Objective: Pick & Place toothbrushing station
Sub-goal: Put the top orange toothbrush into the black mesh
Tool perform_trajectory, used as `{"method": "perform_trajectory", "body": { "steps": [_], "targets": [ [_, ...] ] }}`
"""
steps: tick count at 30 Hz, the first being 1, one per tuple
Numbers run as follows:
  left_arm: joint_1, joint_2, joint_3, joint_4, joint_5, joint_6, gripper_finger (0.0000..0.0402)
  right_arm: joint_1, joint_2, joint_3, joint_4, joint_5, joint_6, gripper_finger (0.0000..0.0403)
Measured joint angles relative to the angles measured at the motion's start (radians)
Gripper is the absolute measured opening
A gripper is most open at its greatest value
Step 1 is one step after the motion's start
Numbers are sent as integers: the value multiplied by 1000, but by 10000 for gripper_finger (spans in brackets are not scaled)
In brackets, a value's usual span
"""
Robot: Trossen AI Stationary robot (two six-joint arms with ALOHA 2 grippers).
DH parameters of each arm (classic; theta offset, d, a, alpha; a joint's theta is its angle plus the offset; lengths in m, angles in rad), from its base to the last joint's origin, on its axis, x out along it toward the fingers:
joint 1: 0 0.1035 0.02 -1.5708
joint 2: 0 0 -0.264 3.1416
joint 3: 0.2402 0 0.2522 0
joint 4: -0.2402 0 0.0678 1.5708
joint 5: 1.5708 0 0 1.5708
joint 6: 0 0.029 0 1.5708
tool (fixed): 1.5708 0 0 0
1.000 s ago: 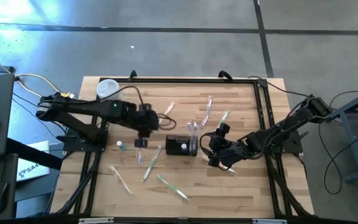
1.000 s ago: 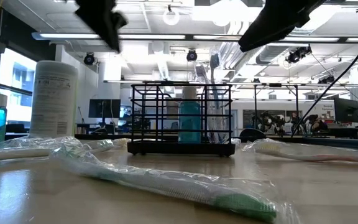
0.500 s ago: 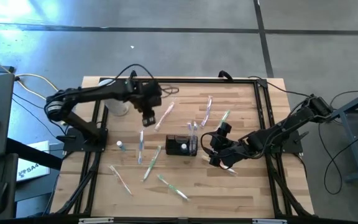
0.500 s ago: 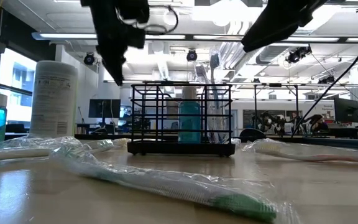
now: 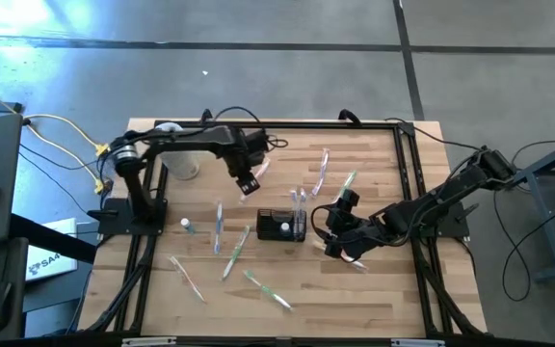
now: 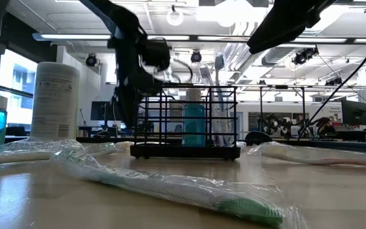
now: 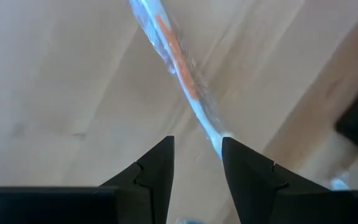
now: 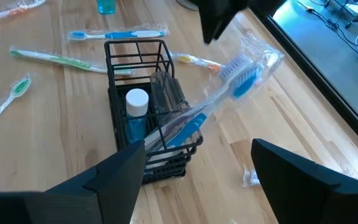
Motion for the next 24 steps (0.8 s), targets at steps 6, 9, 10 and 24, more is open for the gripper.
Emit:
{"method": "perform_trajectory", "body": {
  "steps": [6, 9, 10, 24],
  "targets": [
    [5, 76, 0, 54, 16, -6, 134, 0, 0, 0, -1, -2, 1, 285],
    [5, 92, 0, 72, 16, -19, 134, 0, 0, 0, -2, -2, 2, 285],
    [5, 92, 0, 79, 16, -20, 134, 0, 0, 0, -4, -2, 6, 285],
    [4, 133, 0, 82, 12, -72, 134, 0, 0, 0, -43, -2, 33, 285]
  ]
}}
